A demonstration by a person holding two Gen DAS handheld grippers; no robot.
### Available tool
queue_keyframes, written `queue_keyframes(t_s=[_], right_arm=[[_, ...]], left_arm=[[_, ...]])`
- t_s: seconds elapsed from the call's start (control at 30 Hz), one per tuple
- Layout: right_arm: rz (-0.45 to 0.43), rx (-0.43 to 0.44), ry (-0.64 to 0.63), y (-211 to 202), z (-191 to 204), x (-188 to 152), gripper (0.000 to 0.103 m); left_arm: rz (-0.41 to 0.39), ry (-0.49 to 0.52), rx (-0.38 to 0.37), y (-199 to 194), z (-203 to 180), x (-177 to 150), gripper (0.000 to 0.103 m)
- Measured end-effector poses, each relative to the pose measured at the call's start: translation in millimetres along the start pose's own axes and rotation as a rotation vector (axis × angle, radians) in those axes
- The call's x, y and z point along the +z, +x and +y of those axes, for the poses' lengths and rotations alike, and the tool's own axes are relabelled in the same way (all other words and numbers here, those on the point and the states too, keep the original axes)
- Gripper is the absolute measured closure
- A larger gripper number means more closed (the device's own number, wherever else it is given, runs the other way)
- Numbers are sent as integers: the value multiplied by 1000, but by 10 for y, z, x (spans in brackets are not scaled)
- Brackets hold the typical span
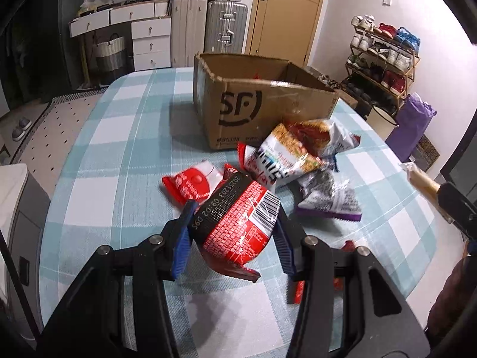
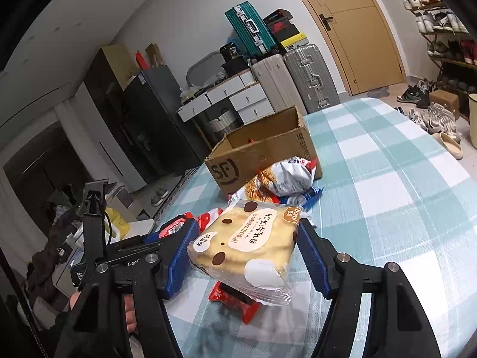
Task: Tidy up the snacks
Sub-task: 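Lift both held packets and carry them toward the cardboard box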
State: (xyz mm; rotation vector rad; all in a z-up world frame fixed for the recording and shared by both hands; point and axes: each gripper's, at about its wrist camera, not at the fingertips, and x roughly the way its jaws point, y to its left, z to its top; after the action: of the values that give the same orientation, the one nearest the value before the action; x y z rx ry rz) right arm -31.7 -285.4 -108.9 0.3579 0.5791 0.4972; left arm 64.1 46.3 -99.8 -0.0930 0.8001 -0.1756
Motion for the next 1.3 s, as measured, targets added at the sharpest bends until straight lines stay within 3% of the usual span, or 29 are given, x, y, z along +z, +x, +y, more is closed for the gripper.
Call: queue_keyframes(t_s=[0.4,0.77,1.3], right_arm=[[-38,12,-43,21,94,326,35],[-93,42,-114,155,254,889,35],[-92,83,-188,600,417,1698,35]], left_arm=[[-44,26,-35,-64,-136,389,57],[-85,44,-65,-145,-202,918,57],[-92,52,-95,45,-279,1696,57]])
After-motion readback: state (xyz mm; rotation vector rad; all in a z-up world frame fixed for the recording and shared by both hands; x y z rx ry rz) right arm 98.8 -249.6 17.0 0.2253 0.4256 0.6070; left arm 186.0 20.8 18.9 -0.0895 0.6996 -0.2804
